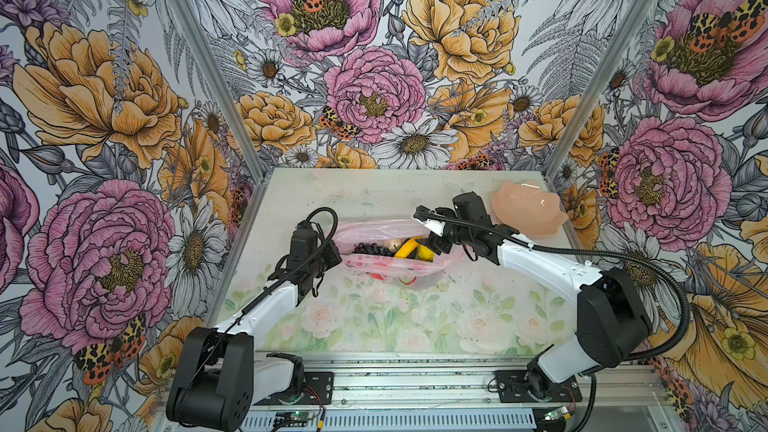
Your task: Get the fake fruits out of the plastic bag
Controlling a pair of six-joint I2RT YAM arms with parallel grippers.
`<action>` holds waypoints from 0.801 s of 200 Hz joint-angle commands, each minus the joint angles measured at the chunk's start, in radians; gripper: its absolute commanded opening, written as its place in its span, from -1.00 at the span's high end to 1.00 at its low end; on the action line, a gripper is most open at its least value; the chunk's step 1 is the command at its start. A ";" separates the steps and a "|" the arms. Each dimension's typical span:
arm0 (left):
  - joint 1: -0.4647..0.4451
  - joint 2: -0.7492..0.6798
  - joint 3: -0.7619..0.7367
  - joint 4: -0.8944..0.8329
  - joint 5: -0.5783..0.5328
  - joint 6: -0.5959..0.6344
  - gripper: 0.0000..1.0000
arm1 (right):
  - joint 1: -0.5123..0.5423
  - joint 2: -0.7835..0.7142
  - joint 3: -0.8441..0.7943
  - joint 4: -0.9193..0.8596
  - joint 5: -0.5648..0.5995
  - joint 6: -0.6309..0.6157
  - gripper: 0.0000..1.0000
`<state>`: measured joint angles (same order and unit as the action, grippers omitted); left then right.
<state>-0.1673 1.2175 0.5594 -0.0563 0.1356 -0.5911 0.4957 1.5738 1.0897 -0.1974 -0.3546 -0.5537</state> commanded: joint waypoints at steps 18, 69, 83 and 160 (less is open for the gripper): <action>0.022 -0.011 -0.001 0.042 0.014 0.018 1.00 | -0.110 0.074 0.105 -0.003 -0.245 0.148 0.11; 0.052 -0.052 -0.095 0.105 0.042 0.023 1.00 | -0.223 0.301 0.264 -0.004 -0.397 0.479 0.89; 0.050 -0.071 -0.118 0.104 0.045 0.037 1.00 | -0.234 0.382 0.318 -0.006 -0.383 0.589 0.96; -0.031 -0.109 -0.115 0.076 0.019 0.073 1.00 | -0.205 0.519 0.465 -0.114 -0.144 0.810 0.68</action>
<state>-0.1627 1.1053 0.4061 0.0265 0.1726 -0.5587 0.2745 2.1521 1.5238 -0.2878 -0.5720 0.2100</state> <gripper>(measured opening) 0.050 0.056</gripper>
